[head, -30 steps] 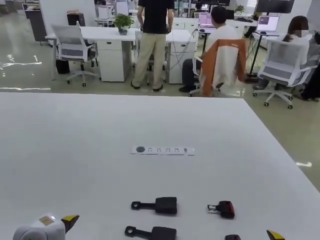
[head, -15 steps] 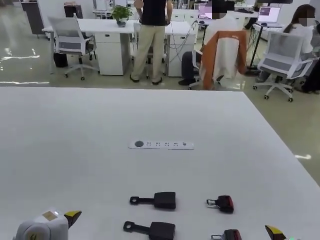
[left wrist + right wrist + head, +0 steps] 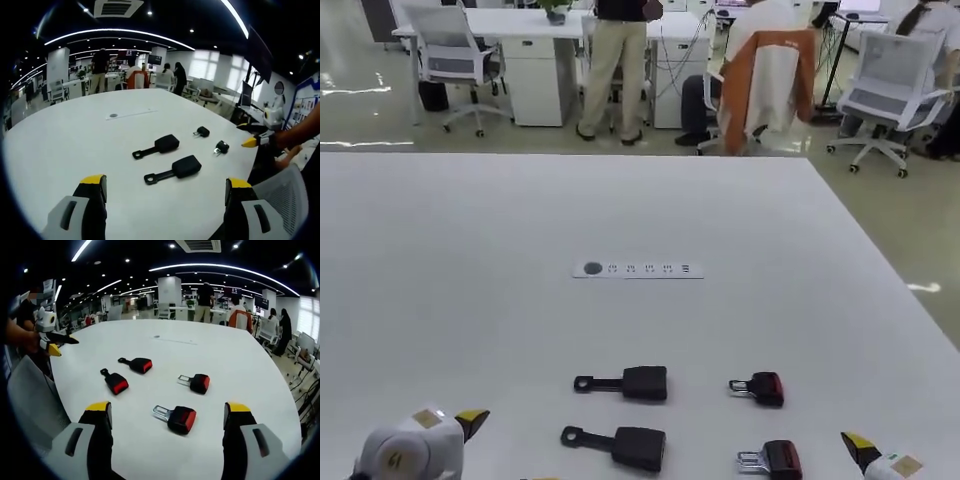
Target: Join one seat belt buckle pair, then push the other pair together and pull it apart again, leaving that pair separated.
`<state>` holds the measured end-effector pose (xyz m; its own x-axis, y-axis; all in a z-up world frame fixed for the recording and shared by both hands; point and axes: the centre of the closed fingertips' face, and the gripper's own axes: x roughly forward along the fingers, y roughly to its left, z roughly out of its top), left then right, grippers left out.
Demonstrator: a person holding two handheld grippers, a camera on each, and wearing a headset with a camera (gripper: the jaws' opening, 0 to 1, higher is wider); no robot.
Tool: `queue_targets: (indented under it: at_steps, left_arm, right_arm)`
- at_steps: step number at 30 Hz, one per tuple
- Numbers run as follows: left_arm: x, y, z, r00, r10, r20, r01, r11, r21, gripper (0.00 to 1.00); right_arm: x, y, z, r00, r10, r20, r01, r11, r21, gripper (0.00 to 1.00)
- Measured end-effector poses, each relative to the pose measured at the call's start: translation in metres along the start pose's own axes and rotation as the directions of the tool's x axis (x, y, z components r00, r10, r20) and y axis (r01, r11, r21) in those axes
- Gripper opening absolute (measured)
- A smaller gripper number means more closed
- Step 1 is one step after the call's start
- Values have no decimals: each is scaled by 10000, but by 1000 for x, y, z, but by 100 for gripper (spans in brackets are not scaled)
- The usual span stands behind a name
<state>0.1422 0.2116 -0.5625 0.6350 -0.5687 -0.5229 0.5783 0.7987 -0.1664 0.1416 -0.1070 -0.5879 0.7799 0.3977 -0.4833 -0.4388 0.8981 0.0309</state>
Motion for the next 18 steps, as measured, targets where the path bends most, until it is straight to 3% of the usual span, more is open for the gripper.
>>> queue_targets:
  at_steps: [8,18]
  left_arm:
    - [15,-6,6,9998,-169,-122,170,9998,69,100]
    - [35,-2,2,9986,-369,-366,373,9993,100,100]
  right_arm:
    - [8,-7,-2,9999,121,-121,-120,9999,23,91]
    - [21,-13,-6,9990,313,-324,-311,9995,56,91]
